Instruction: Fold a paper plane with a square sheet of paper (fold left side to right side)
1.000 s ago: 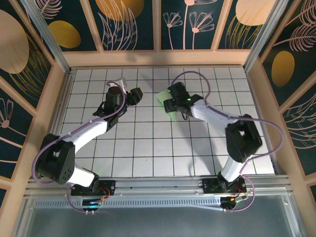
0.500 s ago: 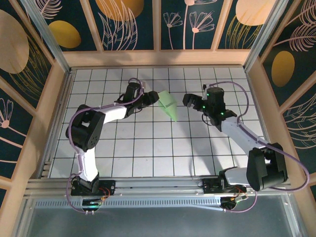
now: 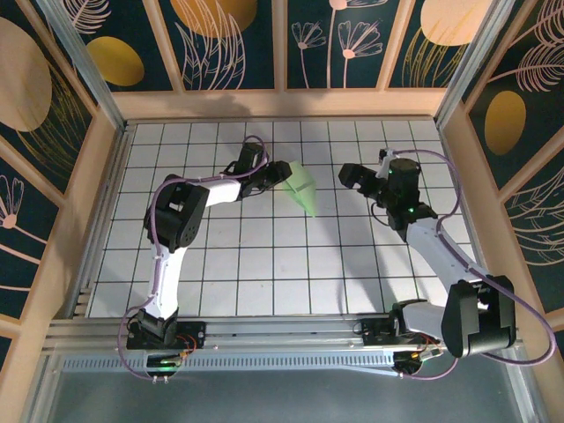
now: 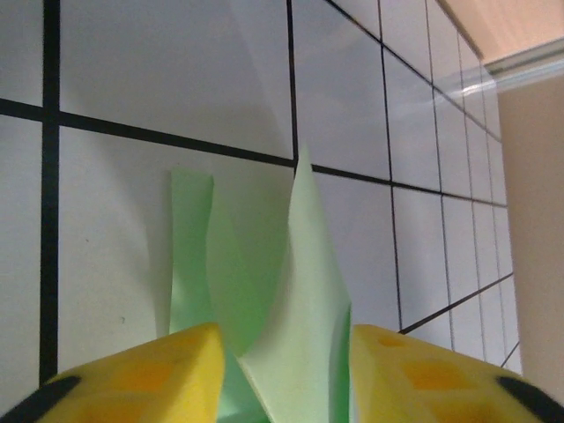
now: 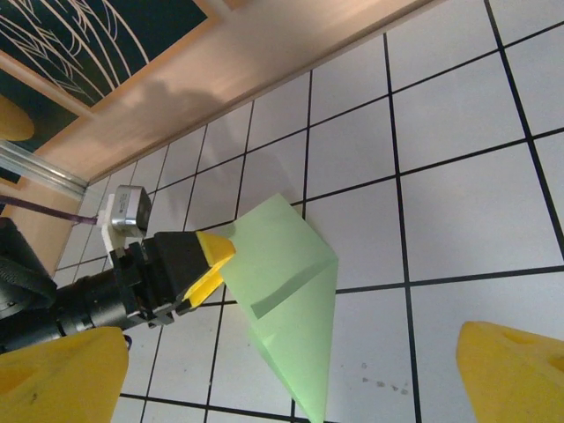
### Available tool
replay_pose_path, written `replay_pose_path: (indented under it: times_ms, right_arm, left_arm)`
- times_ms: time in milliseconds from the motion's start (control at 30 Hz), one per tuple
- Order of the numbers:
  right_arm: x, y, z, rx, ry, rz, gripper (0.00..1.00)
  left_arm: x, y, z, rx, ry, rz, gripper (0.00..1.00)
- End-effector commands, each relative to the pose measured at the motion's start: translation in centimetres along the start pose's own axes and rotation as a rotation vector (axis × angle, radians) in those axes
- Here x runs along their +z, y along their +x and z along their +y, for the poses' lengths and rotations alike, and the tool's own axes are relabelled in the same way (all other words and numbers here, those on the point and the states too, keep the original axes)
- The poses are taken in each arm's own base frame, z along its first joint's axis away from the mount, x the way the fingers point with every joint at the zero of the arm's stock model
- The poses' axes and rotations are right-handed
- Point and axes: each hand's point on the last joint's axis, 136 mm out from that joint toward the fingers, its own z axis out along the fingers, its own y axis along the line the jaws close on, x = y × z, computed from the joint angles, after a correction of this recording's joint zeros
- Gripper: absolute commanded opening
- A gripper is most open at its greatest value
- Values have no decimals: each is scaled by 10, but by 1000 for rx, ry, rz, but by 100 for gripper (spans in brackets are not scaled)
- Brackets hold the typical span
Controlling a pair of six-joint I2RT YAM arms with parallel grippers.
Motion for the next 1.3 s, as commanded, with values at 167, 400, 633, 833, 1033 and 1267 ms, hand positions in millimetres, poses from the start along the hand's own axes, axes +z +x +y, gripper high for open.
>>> replay_pose_path:
  times_ms: [167,400,633,833,1033,1267]
  right_arm:
    - [-1,7,8,-14,-154,54,85]
    - [9,26,17,-36,-281,136,83]
    - [28,48,26,-22,-391,206,87]
    - [58,89,48,-70,-489,339,86]
    - [81,127,70,-121,-601,448,81]
    - [98,159,74,-149,-652,527,79]
  left_arm:
    - [-3,6,-8,55,47,11,12]
    - [-47,10,-28,131,240,9,2]
    - [-96,27,-22,171,333,21,0]
    - [-118,58,-25,264,424,107,0]
    - [-129,74,-32,333,494,156,0]
    - [-131,79,-36,348,540,181,0]
